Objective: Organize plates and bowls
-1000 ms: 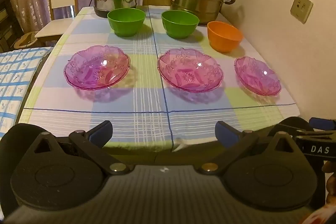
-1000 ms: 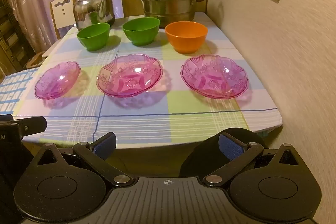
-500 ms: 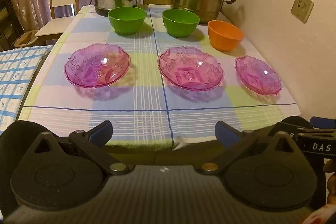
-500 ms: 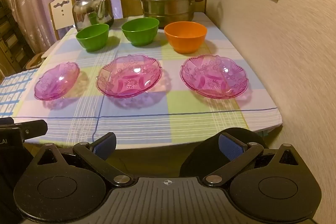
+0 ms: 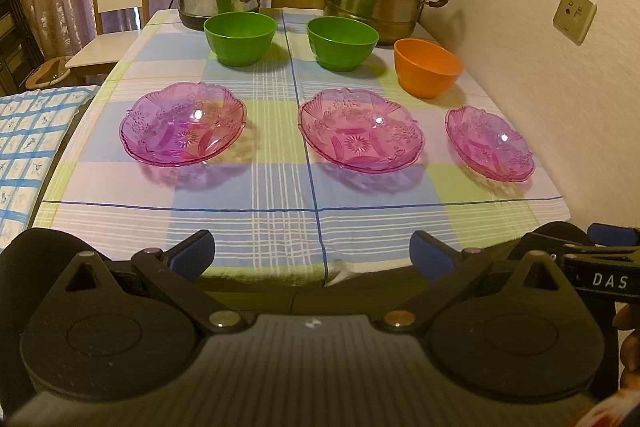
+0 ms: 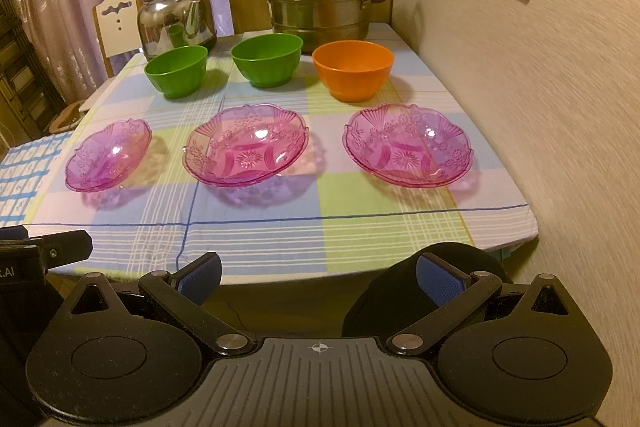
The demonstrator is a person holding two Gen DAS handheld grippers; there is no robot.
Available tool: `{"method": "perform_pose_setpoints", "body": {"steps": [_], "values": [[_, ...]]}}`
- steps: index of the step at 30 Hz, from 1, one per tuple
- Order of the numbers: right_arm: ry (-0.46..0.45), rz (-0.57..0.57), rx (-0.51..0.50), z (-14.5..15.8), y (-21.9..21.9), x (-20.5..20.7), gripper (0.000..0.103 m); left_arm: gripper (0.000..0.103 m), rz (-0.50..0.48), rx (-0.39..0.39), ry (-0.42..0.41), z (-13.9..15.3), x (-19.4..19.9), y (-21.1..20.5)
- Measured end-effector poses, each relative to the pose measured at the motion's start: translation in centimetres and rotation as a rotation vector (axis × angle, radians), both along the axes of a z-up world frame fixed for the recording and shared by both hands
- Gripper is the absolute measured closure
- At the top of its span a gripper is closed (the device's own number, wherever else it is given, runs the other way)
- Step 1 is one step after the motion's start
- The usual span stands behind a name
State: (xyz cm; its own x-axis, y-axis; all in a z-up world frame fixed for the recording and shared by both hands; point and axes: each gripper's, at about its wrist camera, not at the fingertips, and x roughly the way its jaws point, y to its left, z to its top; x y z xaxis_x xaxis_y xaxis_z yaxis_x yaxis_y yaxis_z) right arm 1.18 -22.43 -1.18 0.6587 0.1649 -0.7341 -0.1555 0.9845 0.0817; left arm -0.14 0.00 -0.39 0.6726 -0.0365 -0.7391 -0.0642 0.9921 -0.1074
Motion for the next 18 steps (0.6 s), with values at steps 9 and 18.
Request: {"method": "perform_pose_setpoints", "body": {"steps": [9, 18], "values": [[0.000, 0.001, 0.001, -0.03, 0.03, -0.01, 0.000, 0.000, -0.003, -0.004, 0.002, 0.04, 0.03, -0.07], [0.000, -0.001, 0.002, -0.06, 0.04, -0.03, 0.000, 0.000, -0.004, -0.005, 0.002, 0.04, 0.03, -0.05]]}}
